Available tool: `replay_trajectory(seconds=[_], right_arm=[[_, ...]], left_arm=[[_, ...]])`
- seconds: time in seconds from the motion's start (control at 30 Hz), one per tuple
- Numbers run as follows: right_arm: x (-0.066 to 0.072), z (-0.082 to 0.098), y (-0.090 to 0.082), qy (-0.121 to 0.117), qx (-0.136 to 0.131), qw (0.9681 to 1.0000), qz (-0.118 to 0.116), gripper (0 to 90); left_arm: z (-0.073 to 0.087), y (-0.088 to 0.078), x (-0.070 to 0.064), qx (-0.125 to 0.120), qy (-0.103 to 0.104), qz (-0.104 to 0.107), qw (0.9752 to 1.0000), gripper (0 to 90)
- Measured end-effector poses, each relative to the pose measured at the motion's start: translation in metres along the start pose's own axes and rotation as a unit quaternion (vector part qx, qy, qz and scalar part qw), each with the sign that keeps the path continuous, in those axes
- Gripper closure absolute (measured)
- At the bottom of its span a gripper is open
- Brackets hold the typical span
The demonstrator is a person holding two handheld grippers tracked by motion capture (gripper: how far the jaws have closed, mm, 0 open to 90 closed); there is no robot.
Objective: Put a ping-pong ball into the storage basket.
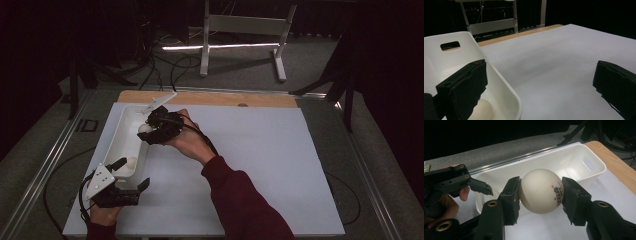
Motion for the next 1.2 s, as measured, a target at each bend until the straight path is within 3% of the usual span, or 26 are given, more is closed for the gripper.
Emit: replay_trajectory(seconds=[1.2], right_arm=[[0.015,-0.017,0.020,-0.007,0.000,0.9999,-0.008,50.7]], left_arm=[[0.000,-0.001,0.001,-0.002,-0.001,-0.001,1.0000,0.3]])
Point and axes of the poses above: each handheld gripper's, and its own axes: y roughly forward along the jaws, z roughly out of its underside, x roughly to its left, the point moved 7 cm from there along y, roughly forward along the jaws
